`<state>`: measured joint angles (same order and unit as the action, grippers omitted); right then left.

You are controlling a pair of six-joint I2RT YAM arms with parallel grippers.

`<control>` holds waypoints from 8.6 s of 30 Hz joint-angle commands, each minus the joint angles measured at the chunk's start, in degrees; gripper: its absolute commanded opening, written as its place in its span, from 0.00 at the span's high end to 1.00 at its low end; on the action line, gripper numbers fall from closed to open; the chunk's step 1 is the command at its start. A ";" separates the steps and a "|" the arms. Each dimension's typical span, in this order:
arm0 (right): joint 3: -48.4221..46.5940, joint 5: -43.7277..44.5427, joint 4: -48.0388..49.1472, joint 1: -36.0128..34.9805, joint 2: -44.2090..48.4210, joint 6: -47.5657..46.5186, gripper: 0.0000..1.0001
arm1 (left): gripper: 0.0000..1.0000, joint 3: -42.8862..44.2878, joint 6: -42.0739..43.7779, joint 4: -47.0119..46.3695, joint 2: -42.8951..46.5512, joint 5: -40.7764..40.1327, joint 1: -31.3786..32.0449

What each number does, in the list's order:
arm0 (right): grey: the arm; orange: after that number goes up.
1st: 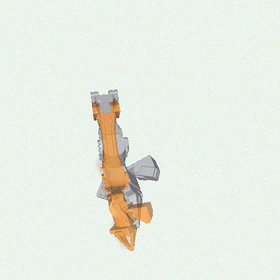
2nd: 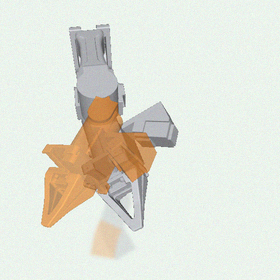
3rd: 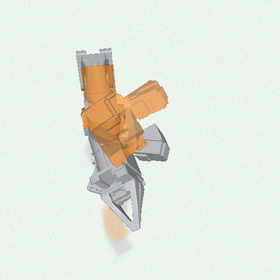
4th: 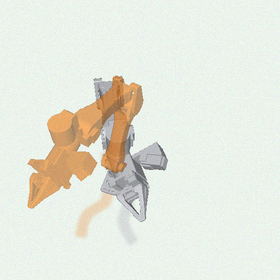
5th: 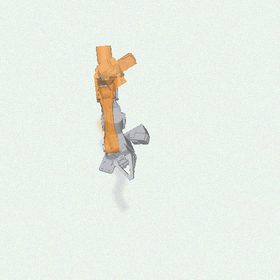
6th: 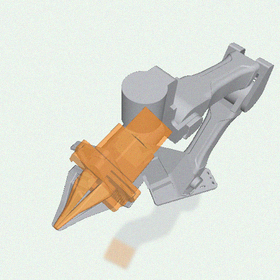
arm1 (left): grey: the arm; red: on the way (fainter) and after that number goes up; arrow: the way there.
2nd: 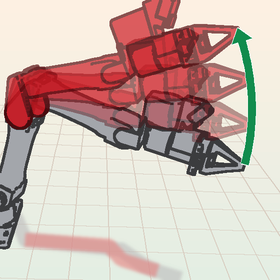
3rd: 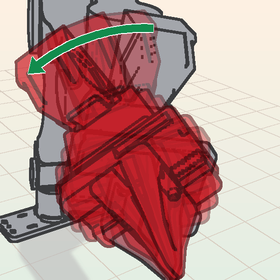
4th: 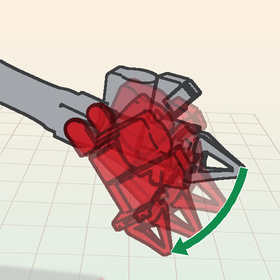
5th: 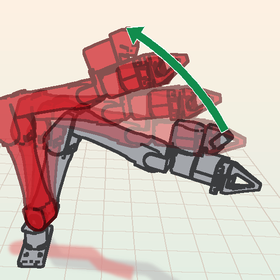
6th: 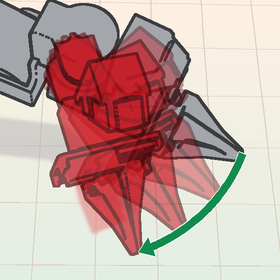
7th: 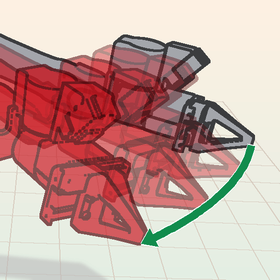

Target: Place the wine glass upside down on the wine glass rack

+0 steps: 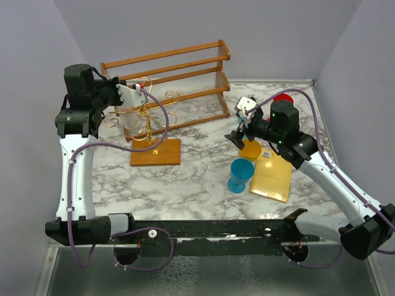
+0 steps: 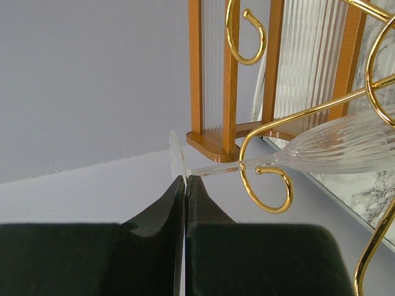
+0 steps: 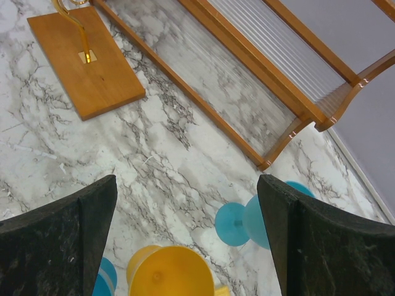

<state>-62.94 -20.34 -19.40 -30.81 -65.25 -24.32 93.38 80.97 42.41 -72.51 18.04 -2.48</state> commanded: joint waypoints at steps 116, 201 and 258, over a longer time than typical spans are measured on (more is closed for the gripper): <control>-3.17 21.59 -1.07 30.82 4.38 7.24 0.00 | 0.02 4.89 -67.08 -12.36 8.35 3.49 0.72; -48.22 10.44 -28.00 45.10 -19.65 7.26 0.99 | 0.01 0.00 -72.88 -15.81 11.16 3.07 0.80; -46.37 -19.07 2.97 15.43 -18.68 38.63 0.99 | 0.41 -1.36 -114.96 -39.50 -10.20 17.73 17.68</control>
<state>-111.07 -37.82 -20.67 -14.96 -86.65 12.34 91.26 -32.23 5.98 -82.78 35.53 14.59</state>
